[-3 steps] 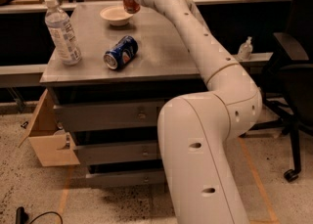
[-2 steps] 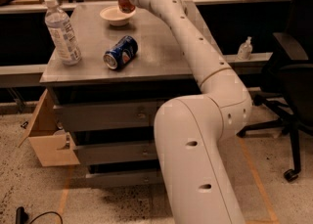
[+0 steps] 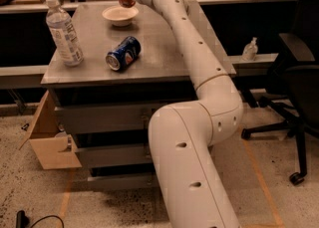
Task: Place coke can into paper bowl
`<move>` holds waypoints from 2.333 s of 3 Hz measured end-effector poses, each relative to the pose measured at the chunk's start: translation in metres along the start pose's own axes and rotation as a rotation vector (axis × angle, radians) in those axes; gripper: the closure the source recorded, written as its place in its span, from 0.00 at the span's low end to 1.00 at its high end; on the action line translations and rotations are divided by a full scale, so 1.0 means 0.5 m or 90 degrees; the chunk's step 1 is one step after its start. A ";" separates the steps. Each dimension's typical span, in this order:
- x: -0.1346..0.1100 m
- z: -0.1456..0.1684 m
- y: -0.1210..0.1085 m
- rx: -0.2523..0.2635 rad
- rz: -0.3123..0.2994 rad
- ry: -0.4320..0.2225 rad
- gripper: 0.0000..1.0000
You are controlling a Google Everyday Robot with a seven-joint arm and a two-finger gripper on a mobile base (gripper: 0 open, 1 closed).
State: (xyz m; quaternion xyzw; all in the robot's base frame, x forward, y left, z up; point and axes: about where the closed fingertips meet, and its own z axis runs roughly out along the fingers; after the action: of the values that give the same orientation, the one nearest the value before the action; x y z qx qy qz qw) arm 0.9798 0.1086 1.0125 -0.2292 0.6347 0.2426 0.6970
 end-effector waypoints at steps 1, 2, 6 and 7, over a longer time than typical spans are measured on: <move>-0.004 0.005 0.019 -0.017 -0.013 0.013 1.00; -0.006 0.003 0.025 -0.014 -0.018 0.040 0.81; 0.011 0.018 0.032 0.005 -0.003 0.071 0.00; 0.007 0.018 0.021 0.017 0.003 0.063 0.00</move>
Offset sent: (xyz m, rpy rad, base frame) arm 0.1073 0.0013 0.0543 -0.0990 0.0780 0.0105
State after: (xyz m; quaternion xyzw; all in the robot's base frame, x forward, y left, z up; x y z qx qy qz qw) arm 0.9804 0.1222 1.0094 -0.2301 0.6723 0.2241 0.6670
